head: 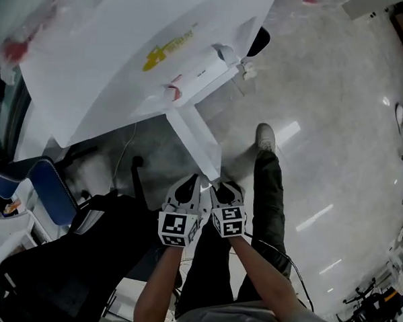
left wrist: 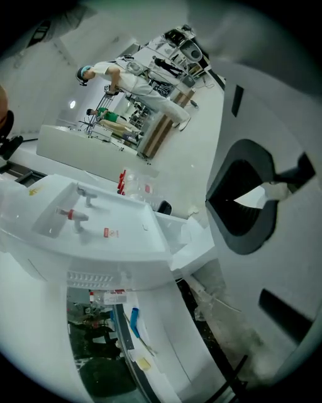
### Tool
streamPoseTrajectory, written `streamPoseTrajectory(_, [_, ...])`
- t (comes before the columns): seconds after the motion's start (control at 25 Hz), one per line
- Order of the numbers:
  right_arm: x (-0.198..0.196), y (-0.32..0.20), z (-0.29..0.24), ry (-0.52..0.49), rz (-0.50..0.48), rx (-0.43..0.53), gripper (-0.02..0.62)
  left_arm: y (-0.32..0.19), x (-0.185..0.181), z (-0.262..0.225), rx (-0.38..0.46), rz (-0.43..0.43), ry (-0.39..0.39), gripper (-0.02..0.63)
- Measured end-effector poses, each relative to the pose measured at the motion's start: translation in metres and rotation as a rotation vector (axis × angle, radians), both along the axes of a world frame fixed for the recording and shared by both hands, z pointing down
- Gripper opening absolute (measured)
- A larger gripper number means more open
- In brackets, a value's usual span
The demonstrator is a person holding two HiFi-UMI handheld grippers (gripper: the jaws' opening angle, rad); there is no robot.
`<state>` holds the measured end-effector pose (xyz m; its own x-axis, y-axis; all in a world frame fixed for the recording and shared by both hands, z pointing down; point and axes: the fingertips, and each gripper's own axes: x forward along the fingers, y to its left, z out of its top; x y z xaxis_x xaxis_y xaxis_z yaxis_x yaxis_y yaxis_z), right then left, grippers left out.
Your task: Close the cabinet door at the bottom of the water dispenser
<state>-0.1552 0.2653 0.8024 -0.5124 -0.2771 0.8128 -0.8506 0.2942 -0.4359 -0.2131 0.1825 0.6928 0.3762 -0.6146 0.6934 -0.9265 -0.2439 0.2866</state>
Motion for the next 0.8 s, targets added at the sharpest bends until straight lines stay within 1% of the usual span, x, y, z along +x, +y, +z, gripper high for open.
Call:
streamPoseTrajectory(0.24, [-0.018,-0.003,0.026,0.039,0.046,0.01,0.123,0.004,-0.005,0.016,-0.013,-0.008,0.014,0.006])
streamPoseTrajectory(0.44, [-0.017,-0.019,0.032,0.084,0.114,0.038,0.129,0.006,-0.01,0.023,-0.021,-0.009,0.025,0.006])
streamPoseTrajectory(0.64, [-0.012,-0.02,0.034,0.129,0.139,0.043,0.129,0.006,-0.016,0.027,-0.027,-0.006,0.027,0.006])
streamPoseTrajectory(0.8, [-0.007,-0.021,0.032,0.145,0.153,0.034,0.129,0.007,-0.017,0.026,-0.026,-0.004,0.034,0.006])
